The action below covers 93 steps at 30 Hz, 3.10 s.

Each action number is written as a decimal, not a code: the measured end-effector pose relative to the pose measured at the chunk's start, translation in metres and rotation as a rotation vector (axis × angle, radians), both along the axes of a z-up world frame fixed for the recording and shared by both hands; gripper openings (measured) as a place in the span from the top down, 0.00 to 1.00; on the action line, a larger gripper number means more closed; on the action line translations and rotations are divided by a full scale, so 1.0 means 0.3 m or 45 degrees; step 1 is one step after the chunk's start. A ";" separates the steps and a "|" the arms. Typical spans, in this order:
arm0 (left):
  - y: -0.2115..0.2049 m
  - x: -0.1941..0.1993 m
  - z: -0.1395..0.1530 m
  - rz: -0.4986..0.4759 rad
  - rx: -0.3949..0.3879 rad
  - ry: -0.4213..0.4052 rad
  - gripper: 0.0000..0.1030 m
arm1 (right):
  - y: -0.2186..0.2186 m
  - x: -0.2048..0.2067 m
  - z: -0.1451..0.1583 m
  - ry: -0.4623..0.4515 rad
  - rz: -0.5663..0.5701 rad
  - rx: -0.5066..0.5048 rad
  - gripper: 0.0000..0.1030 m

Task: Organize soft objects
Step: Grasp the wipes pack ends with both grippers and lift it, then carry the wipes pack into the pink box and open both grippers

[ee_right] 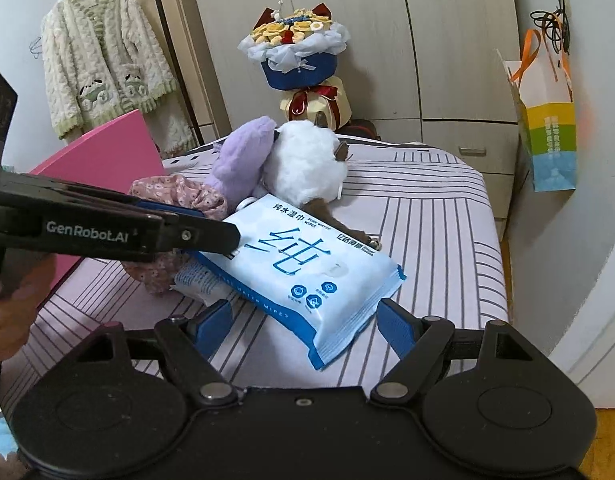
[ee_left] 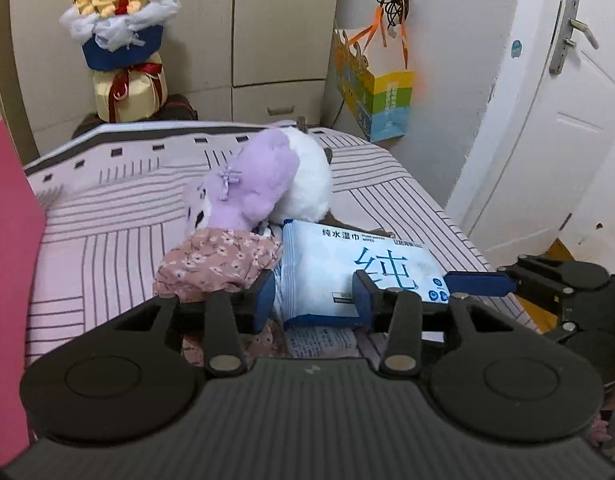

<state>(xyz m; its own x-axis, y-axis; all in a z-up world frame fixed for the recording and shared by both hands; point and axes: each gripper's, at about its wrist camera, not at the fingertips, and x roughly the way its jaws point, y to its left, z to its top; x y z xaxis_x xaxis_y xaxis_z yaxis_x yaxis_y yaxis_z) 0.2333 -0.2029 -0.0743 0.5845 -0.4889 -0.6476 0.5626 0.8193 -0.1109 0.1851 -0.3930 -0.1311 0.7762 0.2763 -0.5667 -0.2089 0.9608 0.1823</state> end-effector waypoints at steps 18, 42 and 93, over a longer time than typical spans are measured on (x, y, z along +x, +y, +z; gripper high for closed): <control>-0.030 -0.087 0.005 -0.075 -0.014 0.019 0.57 | 0.097 -0.059 0.012 -0.049 -0.161 -0.046 0.31; 0.162 -0.393 0.064 -0.224 -0.119 0.048 0.50 | 0.316 -0.400 0.115 -0.104 -0.197 -0.213 0.16; 1.012 -0.196 0.327 0.287 -0.105 -0.053 0.50 | 1.066 -0.024 0.370 -0.275 0.559 -0.255 0.16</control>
<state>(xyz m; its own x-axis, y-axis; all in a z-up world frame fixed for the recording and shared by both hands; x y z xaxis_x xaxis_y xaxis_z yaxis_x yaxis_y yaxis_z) 0.1746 0.1007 0.0238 0.7104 -0.3932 -0.5837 0.3720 0.9138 -0.1629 0.1778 -0.0731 -0.0200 0.7168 0.5044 -0.4814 -0.6120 0.7860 -0.0876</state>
